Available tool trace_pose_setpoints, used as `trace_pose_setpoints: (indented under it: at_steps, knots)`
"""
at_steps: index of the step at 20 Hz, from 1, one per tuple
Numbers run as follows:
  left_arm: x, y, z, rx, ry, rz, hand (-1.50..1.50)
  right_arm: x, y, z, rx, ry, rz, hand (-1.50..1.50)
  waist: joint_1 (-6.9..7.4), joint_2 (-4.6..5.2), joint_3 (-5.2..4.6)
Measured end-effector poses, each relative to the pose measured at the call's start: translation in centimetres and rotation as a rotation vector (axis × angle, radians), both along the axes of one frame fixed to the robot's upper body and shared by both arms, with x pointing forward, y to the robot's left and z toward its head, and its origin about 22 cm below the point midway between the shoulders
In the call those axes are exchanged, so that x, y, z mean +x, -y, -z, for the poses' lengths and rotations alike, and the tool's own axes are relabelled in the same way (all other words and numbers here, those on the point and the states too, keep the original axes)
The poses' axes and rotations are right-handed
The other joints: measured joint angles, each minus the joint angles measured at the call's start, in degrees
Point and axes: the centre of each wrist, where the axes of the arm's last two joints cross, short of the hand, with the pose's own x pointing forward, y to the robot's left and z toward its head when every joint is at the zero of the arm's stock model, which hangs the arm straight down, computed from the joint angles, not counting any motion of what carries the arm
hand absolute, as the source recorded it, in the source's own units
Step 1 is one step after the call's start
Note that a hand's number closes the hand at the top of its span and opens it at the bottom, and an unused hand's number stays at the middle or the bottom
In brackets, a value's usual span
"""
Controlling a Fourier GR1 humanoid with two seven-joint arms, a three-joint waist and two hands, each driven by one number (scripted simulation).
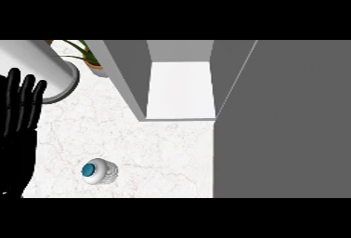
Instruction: Pick up the bottled water, place it into the cabinet and close the cabinet
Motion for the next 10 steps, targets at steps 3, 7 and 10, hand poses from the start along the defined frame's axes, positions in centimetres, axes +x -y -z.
trace_pose_setpoints:
  at_steps: [3,7,10]
  knots:
    - [-0.6,-0.3,-0.3,-0.009,-0.015,0.006,-1.50,-0.8,0.3,-0.2,0.013,-0.002,0.004,-1.50,0.30,-0.27,0.10]
    - [-1.7,-1.2,1.1,-0.053,-0.067,0.021,-1.50,-2.3,0.3,0.0,0.056,-0.031,-0.048,-1.50,0.47,-0.46,0.16]
    - [-2.7,-1.4,1.8,-0.129,-0.157,0.039,-1.50,-3.7,-0.6,-0.1,0.082,-0.086,-0.176,-1.50,0.59,-0.65,0.16]
